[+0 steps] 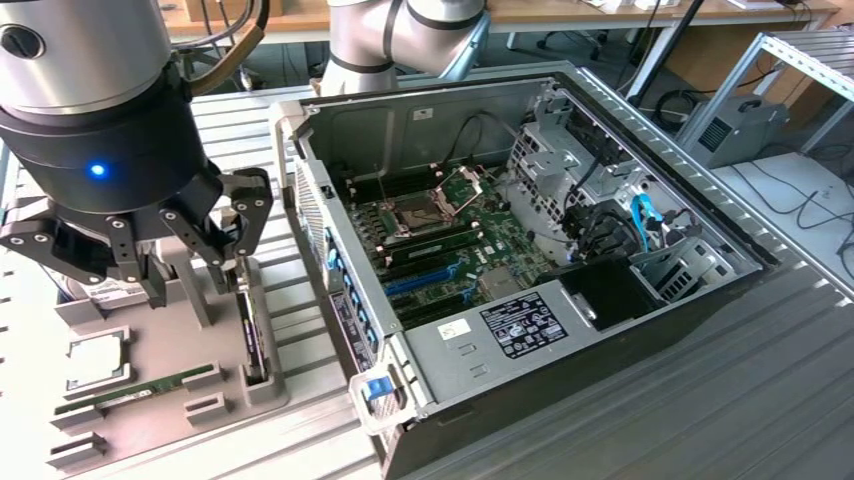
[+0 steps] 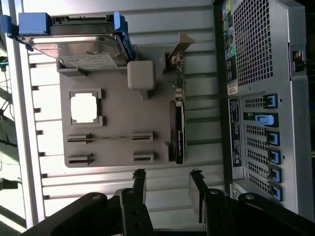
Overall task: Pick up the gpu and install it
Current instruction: 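Pick up the gpu and move the gpu toward the slot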
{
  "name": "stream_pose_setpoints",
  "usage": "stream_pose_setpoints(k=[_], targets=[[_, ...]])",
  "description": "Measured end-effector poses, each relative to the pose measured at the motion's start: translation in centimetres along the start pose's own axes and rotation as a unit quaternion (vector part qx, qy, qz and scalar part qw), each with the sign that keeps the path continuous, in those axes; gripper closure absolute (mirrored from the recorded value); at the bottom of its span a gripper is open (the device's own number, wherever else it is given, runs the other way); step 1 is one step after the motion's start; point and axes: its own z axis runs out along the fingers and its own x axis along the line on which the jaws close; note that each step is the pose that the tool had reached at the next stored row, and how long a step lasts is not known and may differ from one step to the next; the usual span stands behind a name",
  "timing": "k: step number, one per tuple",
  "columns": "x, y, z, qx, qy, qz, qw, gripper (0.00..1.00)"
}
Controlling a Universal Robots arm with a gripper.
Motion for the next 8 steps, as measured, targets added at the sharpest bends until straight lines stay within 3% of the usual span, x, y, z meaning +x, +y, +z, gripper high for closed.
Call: stream_pose_setpoints(k=[8], targets=[[0.01, -0.01, 0.41, 0.0010, -0.0001, 0.000, 1.0000, 0.52]])
